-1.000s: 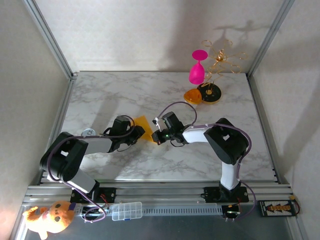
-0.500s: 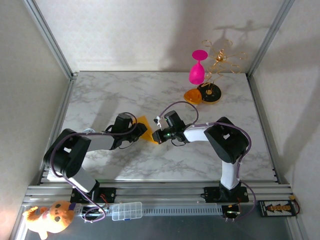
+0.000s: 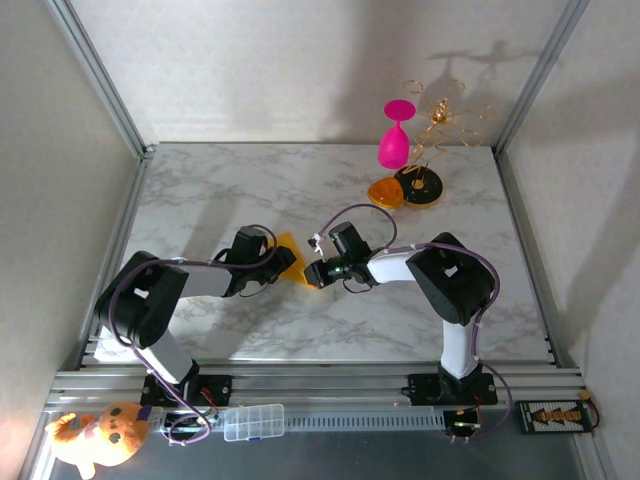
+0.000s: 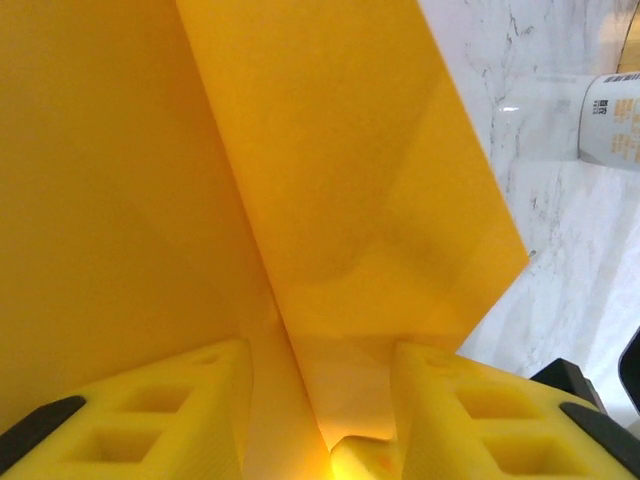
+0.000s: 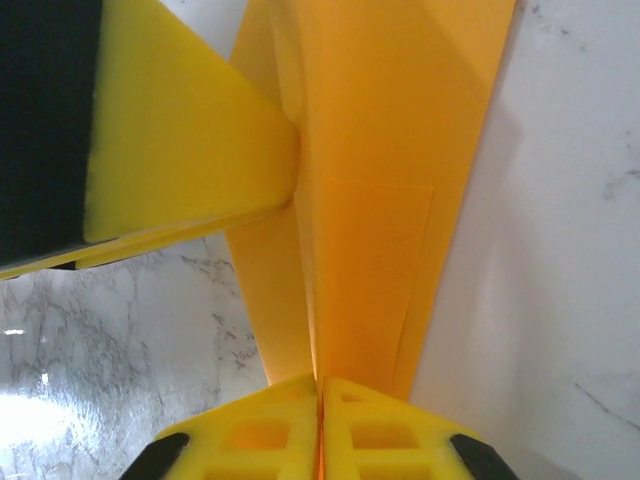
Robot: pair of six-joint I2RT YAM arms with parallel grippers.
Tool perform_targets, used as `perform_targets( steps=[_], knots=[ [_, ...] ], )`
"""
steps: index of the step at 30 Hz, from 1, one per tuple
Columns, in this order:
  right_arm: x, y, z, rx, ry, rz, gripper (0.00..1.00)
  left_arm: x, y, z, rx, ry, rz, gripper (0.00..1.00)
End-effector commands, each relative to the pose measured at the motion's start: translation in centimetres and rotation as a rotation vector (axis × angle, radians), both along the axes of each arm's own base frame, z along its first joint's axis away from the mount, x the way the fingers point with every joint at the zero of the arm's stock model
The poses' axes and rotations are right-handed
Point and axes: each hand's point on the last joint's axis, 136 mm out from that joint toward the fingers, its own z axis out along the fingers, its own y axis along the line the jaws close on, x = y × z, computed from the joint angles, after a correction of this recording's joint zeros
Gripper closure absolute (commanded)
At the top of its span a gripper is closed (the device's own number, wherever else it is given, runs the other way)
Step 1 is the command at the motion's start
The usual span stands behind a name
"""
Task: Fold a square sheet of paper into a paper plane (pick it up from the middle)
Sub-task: Fourth fold the wing at the center of the table.
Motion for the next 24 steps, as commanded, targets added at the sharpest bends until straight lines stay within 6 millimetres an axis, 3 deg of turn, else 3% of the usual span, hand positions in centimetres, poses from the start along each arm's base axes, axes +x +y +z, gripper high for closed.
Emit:
perform_targets(
  steps=[1, 7, 15, 24],
  knots=[
    [0.3, -0.2, -0.4, -0.016, 0.02, -0.009, 0.86, -0.1, 0.1, -0.7, 0.042, 0.035, 0.007, 0.6],
    [0.8, -0.6, 1.4, -0.037, -0.049, -0.018, 0.74, -0.7, 1.3, -2.1, 0.104, 0.103, 0.048, 0.62],
    [0.7, -0.8, 2.7, -0.071, -0.148, -0.016, 0.7, -1.2, 1.8, -3.4, 0.13, 0.171, 0.076, 0.63],
    [0.5, 0.1, 1.1, -0.12, -0.141, 0.004, 0.7, -1.4, 2.1, -3.7, 0.144, 0.186, 0.081, 0.64]
  ],
)
